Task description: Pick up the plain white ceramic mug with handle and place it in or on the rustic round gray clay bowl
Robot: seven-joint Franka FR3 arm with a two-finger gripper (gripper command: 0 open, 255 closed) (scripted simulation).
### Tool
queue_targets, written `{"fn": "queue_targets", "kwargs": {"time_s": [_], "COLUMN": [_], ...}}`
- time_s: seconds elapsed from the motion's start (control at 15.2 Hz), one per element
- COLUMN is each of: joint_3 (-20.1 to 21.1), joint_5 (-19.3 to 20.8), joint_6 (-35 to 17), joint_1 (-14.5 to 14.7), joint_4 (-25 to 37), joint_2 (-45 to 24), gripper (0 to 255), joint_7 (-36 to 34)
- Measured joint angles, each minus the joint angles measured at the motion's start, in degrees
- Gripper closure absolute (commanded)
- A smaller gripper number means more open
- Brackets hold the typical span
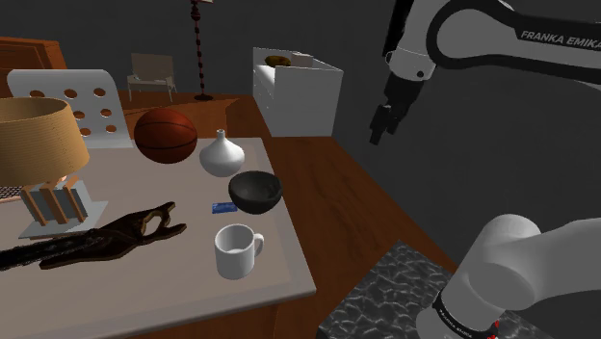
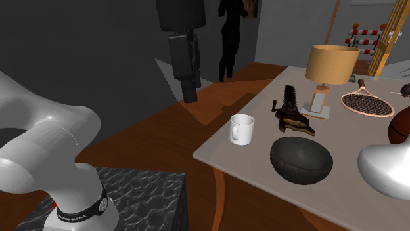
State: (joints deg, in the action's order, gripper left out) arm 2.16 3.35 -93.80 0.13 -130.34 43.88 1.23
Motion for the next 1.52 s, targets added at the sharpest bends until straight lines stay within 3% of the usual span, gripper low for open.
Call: {"fn": "queue_targets", "kwargs": {"time_s": [0.2, 0.79, 1.52], "joint_3": [0.95, 9.9, 21.28], "joint_5": [-0.63, -5.42, -6.32], "joint_6": [-1.08, -10.35, -22.24], "joint_1": [0.3, 2.99, 4.56], "joint_4": [-0.58, -3.42, 0.58], "joint_2": [-0.66, -7.96, -24.63], "gripper": [0, 0, 0], "joint_7": [-1.16, -11.59, -25.32]}}
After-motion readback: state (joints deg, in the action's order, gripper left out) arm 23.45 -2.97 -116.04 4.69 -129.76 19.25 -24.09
